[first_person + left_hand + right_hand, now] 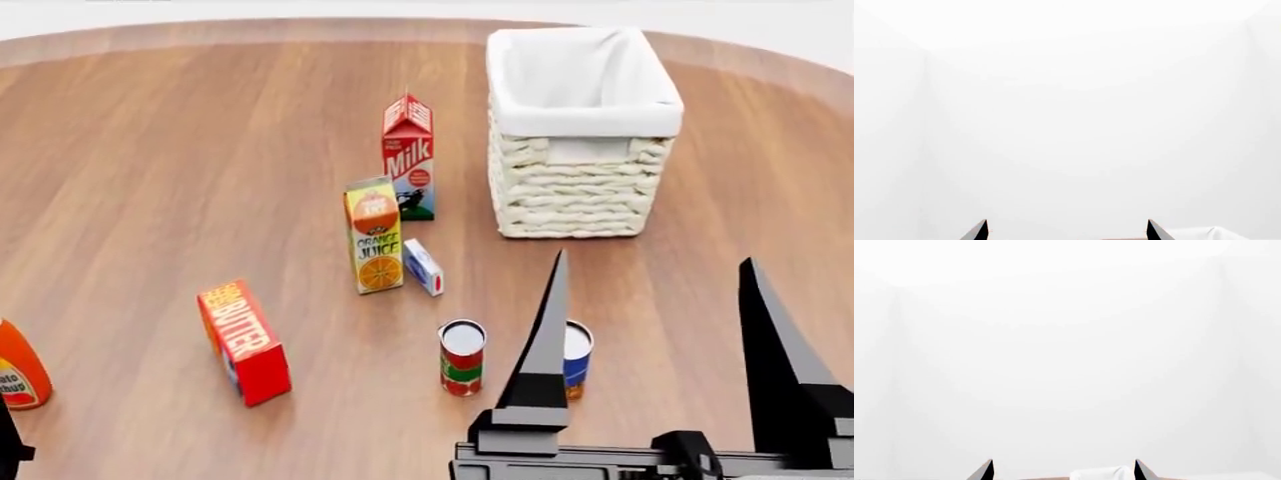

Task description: Pick up the alphabet soup and the tomato sauce, and put them in the basket.

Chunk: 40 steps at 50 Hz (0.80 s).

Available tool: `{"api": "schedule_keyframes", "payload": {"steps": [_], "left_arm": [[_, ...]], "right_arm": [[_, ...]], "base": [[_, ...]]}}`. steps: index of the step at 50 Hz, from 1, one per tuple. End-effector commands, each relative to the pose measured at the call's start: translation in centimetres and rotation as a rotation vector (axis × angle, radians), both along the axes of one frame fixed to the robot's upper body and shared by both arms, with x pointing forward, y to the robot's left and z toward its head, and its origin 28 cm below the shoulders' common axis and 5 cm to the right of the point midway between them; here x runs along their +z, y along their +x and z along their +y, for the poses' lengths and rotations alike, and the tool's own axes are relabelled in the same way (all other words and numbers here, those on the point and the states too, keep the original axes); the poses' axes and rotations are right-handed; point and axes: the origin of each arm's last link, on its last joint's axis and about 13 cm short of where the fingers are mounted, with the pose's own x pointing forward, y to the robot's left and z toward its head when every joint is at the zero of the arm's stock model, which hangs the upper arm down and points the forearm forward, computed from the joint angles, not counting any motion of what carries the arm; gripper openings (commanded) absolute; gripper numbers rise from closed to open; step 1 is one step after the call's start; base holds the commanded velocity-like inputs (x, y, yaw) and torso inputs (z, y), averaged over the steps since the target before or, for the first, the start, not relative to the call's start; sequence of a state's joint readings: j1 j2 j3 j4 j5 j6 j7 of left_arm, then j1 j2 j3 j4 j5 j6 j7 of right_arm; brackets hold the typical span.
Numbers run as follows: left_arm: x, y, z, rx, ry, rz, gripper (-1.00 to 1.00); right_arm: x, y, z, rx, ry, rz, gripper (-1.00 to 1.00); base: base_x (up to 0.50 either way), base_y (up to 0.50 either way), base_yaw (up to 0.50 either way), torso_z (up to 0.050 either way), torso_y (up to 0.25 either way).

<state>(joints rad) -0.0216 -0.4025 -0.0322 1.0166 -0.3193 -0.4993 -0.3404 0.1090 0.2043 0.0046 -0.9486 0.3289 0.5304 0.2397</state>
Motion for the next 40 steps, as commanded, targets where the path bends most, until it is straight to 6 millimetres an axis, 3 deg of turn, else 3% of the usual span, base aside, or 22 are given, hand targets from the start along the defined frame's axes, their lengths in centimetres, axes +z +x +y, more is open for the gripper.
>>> {"api": "schedule_keyframes", "payload": {"steps": [1, 7, 8, 9, 15, 24, 30, 32, 40], "left_arm": [[-0.1, 0.0, 0.0, 0.002, -0.001, 0.001, 1.0], [-0.1, -0.1, 0.1, 0.003, -0.004, 0.001, 1.0], [-0.1, -0.1, 0.1, 0.003, -0.004, 0.002, 1.0], [-0.1, -0.1, 0.1, 0.003, -0.004, 0.001, 1.0], [-0.2, 0.0, 0.0, 0.001, -0.007, 0.001, 1.0], [0.0, -0.1, 0.1, 0.005, -0.008, -0.003, 1.0], [-0.1, -0.1, 0.1, 0.008, -0.009, -0.002, 1.0], [-0.1, -0.1, 0.1, 0.009, -0.009, -0.002, 1.0], [-0.2, -0.2, 0.2, 0.011, -0.01, 0.001, 1.0]], "right_arm": [[-0.7, 0.0, 0.1, 0.001, -0.005, 0.005, 1.0], [0.3, 0.0, 0.1, 0.003, -0.007, 0.004, 1.0], [-0.5, -0.1, 0.1, 0.003, -0.006, 0.005, 1.0], [0.0, -0.1, 0.1, 0.004, -0.007, 0.005, 1.0], [-0.9, 0.0, 0.1, 0.006, -0.007, 0.008, 1.0], [0.3, 0.0, 0.1, 0.007, -0.011, 0.005, 1.0], [-0.7, -0.1, 0.1, 0.008, -0.012, 0.005, 1.0], [0.2, -0.1, 0.2, 0.008, -0.012, 0.005, 1.0], [-0.1, 0.0, 0.2, 0.005, -0.021, 0.009, 1.0]], "base": [[0.3, 0.0, 0.0, 0.0, 0.0], [0.3, 0.0, 0.0, 0.0, 0.0], [0.3, 0.0, 0.0, 0.0, 0.0], [0.3, 0.0, 0.0, 0.0, 0.0], [0.3, -0.02, 0.0, 0.0, 0.0], [0.3, -0.05, 0.0, 0.0, 0.0], [0.3, -0.09, 0.0, 0.0, 0.0], [0.3, -0.13, 0.0, 0.0, 0.0], [0.38, 0.0, 0.0, 0.0, 0.0]]}}
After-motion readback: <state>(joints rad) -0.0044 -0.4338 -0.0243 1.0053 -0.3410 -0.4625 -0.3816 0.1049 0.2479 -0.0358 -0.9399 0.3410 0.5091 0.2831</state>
